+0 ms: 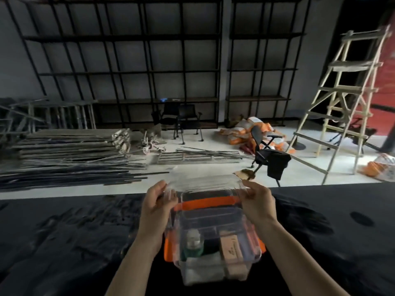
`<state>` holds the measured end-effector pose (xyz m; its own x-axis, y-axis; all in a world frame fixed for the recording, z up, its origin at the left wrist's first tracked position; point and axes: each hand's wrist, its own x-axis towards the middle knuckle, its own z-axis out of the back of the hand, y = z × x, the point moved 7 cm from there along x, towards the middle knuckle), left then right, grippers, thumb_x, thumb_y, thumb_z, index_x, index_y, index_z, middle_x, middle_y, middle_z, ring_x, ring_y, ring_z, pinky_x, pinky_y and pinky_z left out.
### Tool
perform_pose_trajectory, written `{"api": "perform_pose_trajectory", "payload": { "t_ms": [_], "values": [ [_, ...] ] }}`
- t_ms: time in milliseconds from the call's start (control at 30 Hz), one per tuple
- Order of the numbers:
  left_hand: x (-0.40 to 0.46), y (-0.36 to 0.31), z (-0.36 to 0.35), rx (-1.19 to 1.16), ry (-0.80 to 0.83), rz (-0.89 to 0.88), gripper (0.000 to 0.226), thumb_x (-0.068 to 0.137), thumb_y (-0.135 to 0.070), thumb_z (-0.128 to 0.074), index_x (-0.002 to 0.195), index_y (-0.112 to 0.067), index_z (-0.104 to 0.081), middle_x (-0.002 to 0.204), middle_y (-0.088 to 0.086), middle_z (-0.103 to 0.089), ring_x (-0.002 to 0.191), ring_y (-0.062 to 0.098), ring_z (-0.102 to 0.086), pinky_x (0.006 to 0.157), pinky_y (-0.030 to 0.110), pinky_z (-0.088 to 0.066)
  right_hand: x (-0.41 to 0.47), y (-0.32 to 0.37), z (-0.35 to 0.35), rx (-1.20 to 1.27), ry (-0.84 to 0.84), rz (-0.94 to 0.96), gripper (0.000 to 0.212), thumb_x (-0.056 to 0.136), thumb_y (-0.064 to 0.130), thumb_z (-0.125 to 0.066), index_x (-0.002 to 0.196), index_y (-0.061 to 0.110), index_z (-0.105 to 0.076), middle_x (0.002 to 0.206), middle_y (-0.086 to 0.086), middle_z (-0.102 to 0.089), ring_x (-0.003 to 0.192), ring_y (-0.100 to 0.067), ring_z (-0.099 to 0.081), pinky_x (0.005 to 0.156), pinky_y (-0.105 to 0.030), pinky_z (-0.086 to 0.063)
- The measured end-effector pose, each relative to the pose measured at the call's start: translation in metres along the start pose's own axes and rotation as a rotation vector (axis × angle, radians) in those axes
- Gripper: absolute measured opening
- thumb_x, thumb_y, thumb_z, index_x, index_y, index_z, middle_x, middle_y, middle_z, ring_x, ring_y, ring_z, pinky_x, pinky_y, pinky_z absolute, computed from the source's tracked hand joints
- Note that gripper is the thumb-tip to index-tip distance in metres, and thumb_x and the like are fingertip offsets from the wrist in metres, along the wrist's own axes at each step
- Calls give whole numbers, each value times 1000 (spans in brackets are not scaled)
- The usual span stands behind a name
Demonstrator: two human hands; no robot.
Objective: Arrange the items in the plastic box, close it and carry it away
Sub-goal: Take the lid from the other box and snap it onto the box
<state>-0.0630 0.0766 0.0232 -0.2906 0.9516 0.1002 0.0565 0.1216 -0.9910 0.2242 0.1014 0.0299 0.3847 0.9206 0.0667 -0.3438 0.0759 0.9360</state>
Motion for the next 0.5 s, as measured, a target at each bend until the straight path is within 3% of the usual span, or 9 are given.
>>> {"api": "perform_pose_trajectory", "payload": {
  "t_ms": [67, 167, 300, 400, 500],
  "values": [
    [-10, 12, -21, 68, 84, -7, 60, 92, 6, -65, 143, -20, -50, 143, -8, -49, 137, 9, -43, 105, 29, -40, 0, -13, 13, -41, -33, -23, 17, 98, 28, -67, 108, 21, -79, 80, -5, -78, 73, -19, -74, 54, -25, -54],
    [-21, 34, -37, 121, 156, -20, 58, 96, 4, -60, 144, -26, -45, 147, -12, -43, 145, 8, -34, 119, 36, -33, -6, -27, 22, -131, -34, -18, 21, 99, 27, -63, 82, 26, -75, 69, -2, -71, 66, -14, -61, 58, -20, -44],
    [-30, 57, -35, 262, 126, 5, 53, 100, 2, -54, 148, -19, -44, 152, -12, -36, 150, 11, -29, 121, 32, -27, -21, -49, 17, -205, -31, -67, 33, 98, 21, -61, 66, 19, -62, 64, 0, -65, 60, -14, -56, 52, -25, -40],
    [-33, 64, -31, 533, 129, -75, 48, 103, -12, -54, 149, -19, -43, 162, 1, -32, 153, 17, -26, 119, 29, -24, -32, -62, 7, -241, -13, -91, 29, 97, 12, -59, 68, 16, -61, 66, 2, -64, 59, -9, -56, 50, -25, -38],
    [-35, 74, -25, 706, 159, -61, 56, 104, -23, -51, 157, -18, -33, 168, 2, -21, 154, 18, -23, 118, 29, -25, -39, -64, 0, -251, 26, -89, 27, 97, 4, -54, 76, 19, -63, 70, 5, -63, 62, -4, -55, 46, -19, -35]
  ]
}}
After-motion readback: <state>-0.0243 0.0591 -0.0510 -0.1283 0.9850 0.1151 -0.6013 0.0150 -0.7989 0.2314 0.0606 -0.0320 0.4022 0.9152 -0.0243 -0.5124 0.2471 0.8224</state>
